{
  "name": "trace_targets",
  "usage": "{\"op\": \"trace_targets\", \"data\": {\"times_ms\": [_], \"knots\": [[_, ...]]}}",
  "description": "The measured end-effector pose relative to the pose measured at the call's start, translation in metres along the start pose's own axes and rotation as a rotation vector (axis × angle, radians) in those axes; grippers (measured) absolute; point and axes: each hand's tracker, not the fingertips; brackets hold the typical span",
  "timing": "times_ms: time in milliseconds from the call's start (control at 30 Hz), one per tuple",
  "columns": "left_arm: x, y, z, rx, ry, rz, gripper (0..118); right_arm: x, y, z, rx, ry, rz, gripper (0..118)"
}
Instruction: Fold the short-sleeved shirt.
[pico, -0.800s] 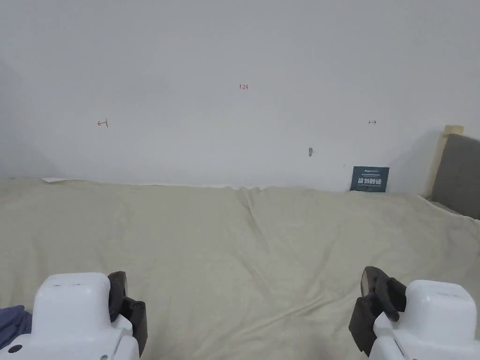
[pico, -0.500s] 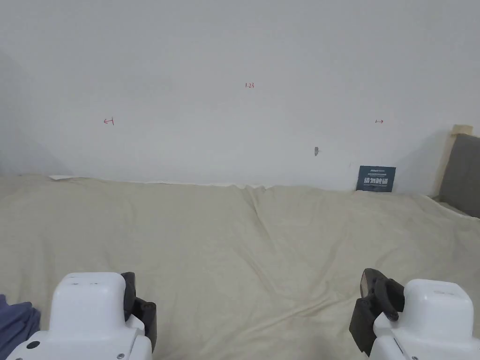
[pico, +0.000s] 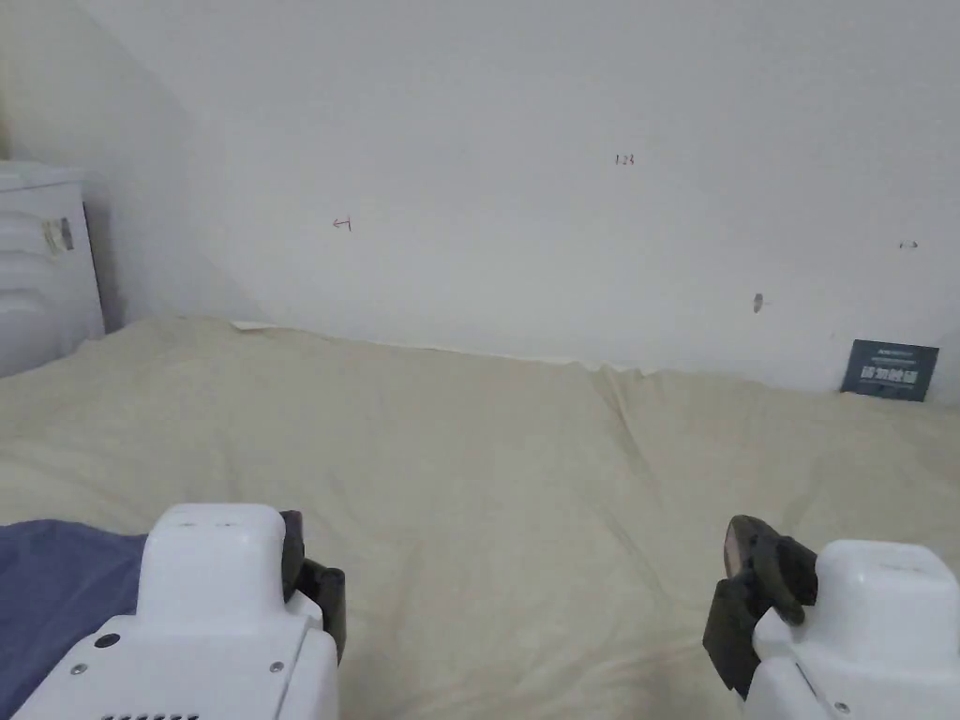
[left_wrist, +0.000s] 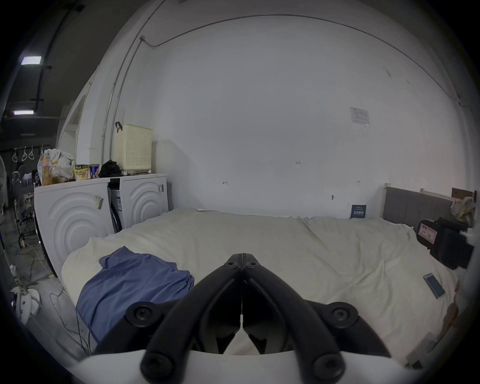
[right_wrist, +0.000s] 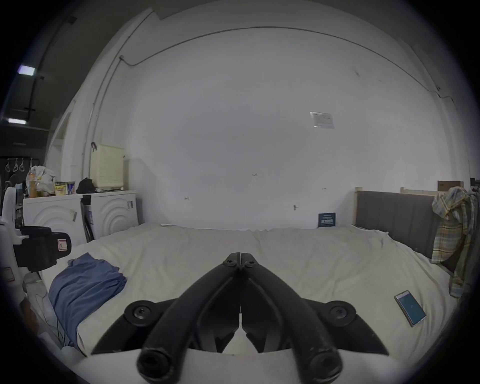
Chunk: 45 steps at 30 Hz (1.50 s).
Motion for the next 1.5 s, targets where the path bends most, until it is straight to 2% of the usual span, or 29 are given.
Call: {"op": "trace_targets", "data": {"times_ms": [133, 267, 433, 600, 767, 900, 1033, 1100, 1233, 1400, 1433, 1467, 1500], "knots": [[-0.006, -0.001, 0.004, 0.001, 0.053, -0.022, 0, -0.011, 0.001, -0.004, 0.0, 0.057, -0.029, 0], [-0.023, 0.0, 0.016, 0.014, 0.109, -0.019, 0, -0.033, -0.001, -0.015, -0.023, 0.173, -0.025, 0], [-0.066, -0.001, 0.035, 0.012, 0.285, -0.023, 0, -0.082, -0.009, -0.026, -0.065, 0.35, -0.054, 0], [-0.112, -0.003, 0.053, -0.012, 0.452, -0.024, 0, -0.137, -0.017, -0.031, -0.103, 0.512, -0.037, 0], [-0.142, -0.007, 0.058, -0.028, 0.507, 0.025, 0, -0.18, -0.024, -0.031, -0.144, 0.626, -0.009, 0], [-0.155, -0.014, 0.051, -0.054, 0.536, 0.034, 0, -0.202, -0.03, -0.031, -0.152, 0.658, 0.042, 0], [-0.168, -0.032, 0.033, -0.121, 0.513, 0.083, 0, -0.211, -0.041, -0.041, -0.216, 0.68, 0.018, 0], [-0.179, -0.046, 0.018, -0.173, 0.489, 0.125, 0, -0.214, -0.048, -0.047, -0.235, 0.672, 0.037, 0], [-0.203, -0.081, -0.028, -0.296, 0.504, 0.162, 0, -0.222, -0.065, -0.061, -0.278, 0.651, 0.1, 0], [-0.235, -0.119, -0.087, -0.411, 0.452, 0.232, 0, -0.228, -0.081, -0.083, -0.343, 0.636, 0.11, 0], [-0.238, -0.122, -0.099, -0.432, 0.471, 0.209, 3, -0.229, -0.084, -0.087, -0.35, 0.63, 0.114, 0], [-0.242, -0.126, -0.11, -0.475, 0.493, 0.172, 23, -0.229, -0.086, -0.09, -0.358, 0.624, 0.118, 0], [-0.244, -0.126, -0.116, -0.501, 0.489, 0.171, 60, -0.23, -0.088, -0.093, -0.367, 0.621, 0.12, 0]]}}
